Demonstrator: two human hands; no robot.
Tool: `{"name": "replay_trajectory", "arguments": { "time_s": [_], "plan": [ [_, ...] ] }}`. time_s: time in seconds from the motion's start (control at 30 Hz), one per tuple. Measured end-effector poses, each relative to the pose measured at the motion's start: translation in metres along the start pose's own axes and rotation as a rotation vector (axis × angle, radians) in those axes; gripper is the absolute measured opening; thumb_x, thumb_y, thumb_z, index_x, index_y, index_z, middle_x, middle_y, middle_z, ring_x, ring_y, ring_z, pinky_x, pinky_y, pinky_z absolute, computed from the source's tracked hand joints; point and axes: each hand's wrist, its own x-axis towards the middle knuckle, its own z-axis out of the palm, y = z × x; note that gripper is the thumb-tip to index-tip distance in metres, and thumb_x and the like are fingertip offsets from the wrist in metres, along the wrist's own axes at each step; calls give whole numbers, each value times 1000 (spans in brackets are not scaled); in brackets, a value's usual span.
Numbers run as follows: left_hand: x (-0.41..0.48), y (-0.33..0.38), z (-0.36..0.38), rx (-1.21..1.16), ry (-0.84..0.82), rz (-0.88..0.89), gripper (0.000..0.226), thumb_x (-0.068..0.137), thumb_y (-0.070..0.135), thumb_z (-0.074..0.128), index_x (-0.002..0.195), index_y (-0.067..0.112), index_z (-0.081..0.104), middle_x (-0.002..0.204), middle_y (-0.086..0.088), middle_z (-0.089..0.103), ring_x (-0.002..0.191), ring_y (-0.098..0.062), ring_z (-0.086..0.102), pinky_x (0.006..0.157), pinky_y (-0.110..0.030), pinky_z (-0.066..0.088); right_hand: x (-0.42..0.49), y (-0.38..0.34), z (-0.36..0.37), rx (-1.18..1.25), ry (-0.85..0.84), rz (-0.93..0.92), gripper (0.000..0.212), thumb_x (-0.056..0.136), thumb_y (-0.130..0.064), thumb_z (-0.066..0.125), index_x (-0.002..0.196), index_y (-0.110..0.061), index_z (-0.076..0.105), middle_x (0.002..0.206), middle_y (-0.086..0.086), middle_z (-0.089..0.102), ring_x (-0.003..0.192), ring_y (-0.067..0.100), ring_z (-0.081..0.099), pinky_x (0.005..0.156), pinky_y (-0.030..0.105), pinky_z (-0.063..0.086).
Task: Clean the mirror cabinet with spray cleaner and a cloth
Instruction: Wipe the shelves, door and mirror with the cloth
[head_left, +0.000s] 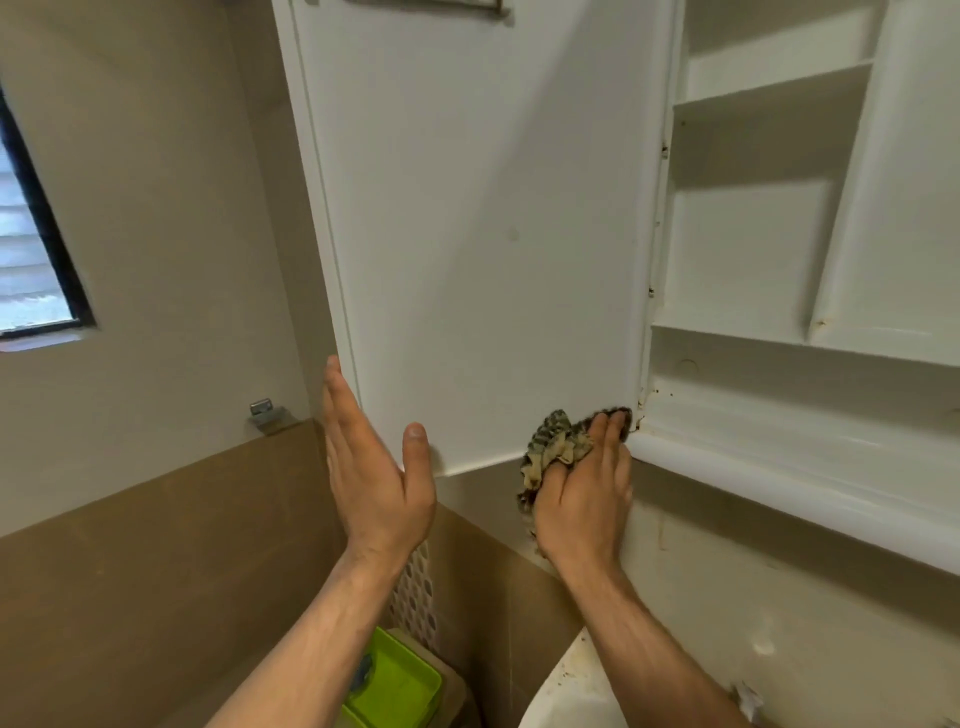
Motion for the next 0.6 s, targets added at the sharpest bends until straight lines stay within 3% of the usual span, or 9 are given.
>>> {"name": "replay_trajectory", "arguments": {
  "time_s": [0.13, 0.23, 0.3, 0.37, 0.43, 0.53, 0.6],
  "plan": [
    [1, 0, -3, -63, -40, 2, 82, 102, 38, 42, 162, -1, 4, 171, 9, 1, 159, -8, 3, 125, -19, 8, -4, 14, 0, -169, 95, -29, 83, 87, -31, 40, 165, -14, 18, 173, 1, 12, 157, 20, 15, 126, 50, 16],
    [0, 3, -7, -146, -82, 3, 79, 104, 43, 37, 163, 6, 1, 170, 17, -3, 160, -9, 2, 126, -21, 6, -15, 1, 12, -10, 107, 5, 77, 91, -17, 43, 164, -11, 18, 173, 2, 12, 158, 21, 12, 129, 47, 16],
    [0, 2, -11, -198, -123, -18, 81, 105, 56, 32, 163, 10, 0, 170, 19, -3, 159, -8, 0, 126, -21, 5, -19, -17, 17, 111, 119, 48, 68, 96, -9, 46, 161, -8, 27, 170, 2, 18, 156, 21, 18, 129, 40, 18],
    [0, 1, -15, -248, -152, -46, 86, 103, 66, 26, 163, 11, 0, 170, 16, -2, 159, -8, 0, 127, -24, 4, -34, -35, 19, 197, 110, 61, 63, 95, -3, 48, 156, -5, 36, 167, 2, 25, 153, 20, 25, 126, 22, 12],
    [1, -1, -16, -306, -170, -63, 87, 102, 68, 26, 164, 10, 3, 171, 13, 1, 160, -9, 2, 129, -28, 6, -61, -57, 23, 308, 41, 3, 61, 92, 0, 47, 152, -5, 43, 163, 4, 34, 150, 18, 32, 121, 8, 10],
    [7, -5, -21, -545, -195, -210, 78, 103, 59, 33, 164, 14, 15, 172, 2, 17, 159, -17, 17, 130, -46, 14, -109, -94, 34, 463, -175, -101, 64, 88, -10, 43, 151, -14, 47, 162, -6, 37, 148, 6, 35, 123, 17, 23],
    [15, -7, -27, -762, -197, -371, 75, 101, 56, 37, 162, 14, 25, 166, -8, 33, 154, -27, 31, 126, -58, 23, -125, -111, 38, 524, -221, -71, 66, 87, -14, 39, 153, -18, 45, 164, -15, 27, 149, -3, 27, 121, 11, 22]
  ]
}}
